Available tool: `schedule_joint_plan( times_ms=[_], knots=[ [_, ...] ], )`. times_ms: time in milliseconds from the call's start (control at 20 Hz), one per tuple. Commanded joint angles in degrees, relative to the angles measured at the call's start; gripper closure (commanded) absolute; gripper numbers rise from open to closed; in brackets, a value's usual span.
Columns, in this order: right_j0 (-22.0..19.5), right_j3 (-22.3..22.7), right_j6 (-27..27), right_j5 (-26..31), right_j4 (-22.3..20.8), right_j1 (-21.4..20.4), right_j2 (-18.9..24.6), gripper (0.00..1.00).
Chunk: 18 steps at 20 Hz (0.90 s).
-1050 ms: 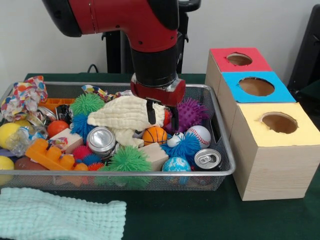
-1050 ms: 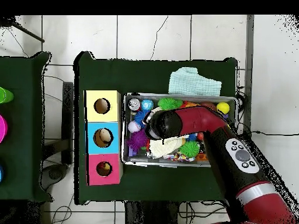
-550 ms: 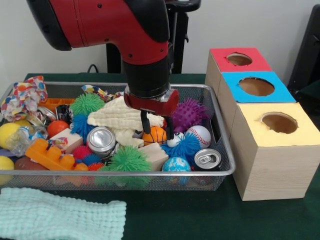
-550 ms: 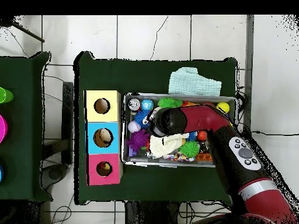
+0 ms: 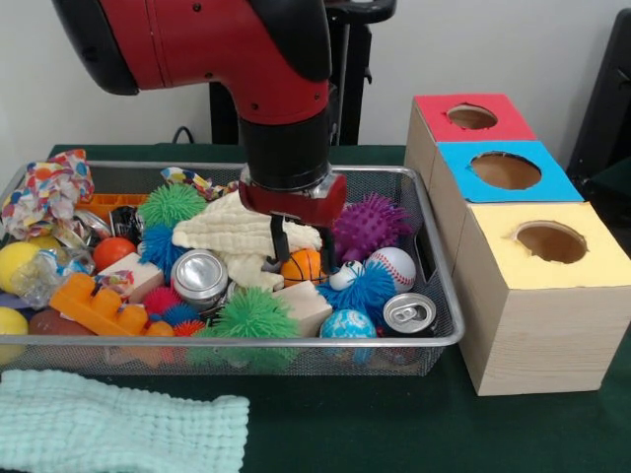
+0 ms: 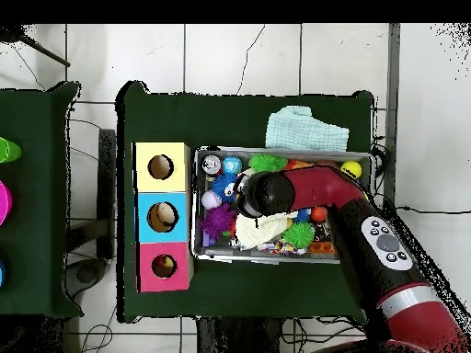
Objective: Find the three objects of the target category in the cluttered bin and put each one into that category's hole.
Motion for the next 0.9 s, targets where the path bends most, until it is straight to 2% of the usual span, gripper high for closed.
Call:
schedule_joint_plan(
  times_ms=[50, 100, 200, 350, 550, 900],
  knots=[
    [-3.31, 7.97, -21.73, 3.97, -5.03, -5.17, 1.82, 0.0],
    [-3.87, 9.67, -20.87, 3.11, -4.98, -6.34, 1.87, 0.0],
    [-4.7, 10.09, -20.2, 2.24, -5.49, -6.82, 1.77, 0.0],
    [-6.3, 7.88, -21.6, 3.37, -6.13, -4.52, 1.6, 0.0],
    [-7.93, 5.22, -24.35, 7.85, -6.0, -1.06, 1.14, 0.0],
    [-8.31, 2.22, -24.88, 7.82, -7.4, 3.14, 0.7, 0.0]
  ],
)
